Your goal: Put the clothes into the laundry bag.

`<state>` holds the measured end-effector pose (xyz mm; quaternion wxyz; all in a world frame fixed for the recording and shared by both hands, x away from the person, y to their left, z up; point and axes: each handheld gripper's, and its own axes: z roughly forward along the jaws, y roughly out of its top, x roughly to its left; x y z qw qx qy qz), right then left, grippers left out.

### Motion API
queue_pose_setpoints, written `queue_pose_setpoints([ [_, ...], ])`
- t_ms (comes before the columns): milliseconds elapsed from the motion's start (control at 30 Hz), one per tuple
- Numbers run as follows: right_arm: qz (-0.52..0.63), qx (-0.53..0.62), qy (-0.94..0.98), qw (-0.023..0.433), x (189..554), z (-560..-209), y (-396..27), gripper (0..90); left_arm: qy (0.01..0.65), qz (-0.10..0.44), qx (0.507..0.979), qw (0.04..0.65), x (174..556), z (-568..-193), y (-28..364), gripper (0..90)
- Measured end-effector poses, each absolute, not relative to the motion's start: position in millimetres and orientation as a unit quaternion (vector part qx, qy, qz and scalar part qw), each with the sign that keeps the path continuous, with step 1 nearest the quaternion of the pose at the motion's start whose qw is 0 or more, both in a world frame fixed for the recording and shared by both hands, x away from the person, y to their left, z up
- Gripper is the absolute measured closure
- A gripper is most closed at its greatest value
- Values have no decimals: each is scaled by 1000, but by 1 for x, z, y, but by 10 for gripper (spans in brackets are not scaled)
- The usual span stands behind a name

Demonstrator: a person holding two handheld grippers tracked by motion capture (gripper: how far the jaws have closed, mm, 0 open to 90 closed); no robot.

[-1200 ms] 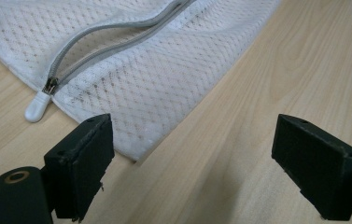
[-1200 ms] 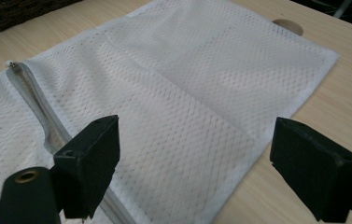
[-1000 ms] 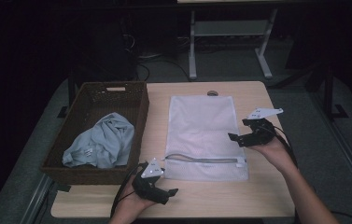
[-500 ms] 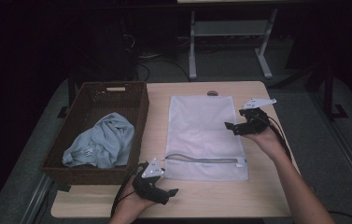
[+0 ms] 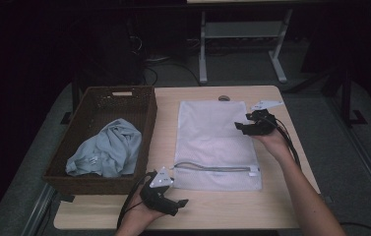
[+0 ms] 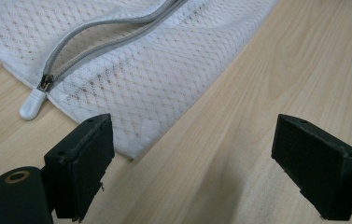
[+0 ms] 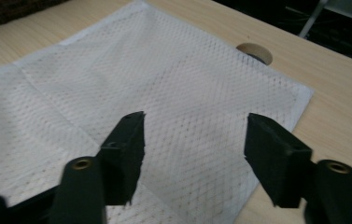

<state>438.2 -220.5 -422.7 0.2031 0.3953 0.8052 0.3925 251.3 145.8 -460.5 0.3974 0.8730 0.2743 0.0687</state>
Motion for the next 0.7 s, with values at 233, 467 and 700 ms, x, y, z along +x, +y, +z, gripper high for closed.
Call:
queue_pose_setpoints([
  [233, 369, 407, 813, 194, 444, -435, -224, 681, 274, 70, 873, 398, 251, -460, 147, 125],
  [467, 339, 433, 817, 174, 454, -455, -232, 893, 273, 68, 874, 397, 251, -460, 147, 125],
  [700, 320, 439, 822, 171, 457, -464, -235, 894, 273, 68, 874, 397, 251, -460, 147, 125],
])
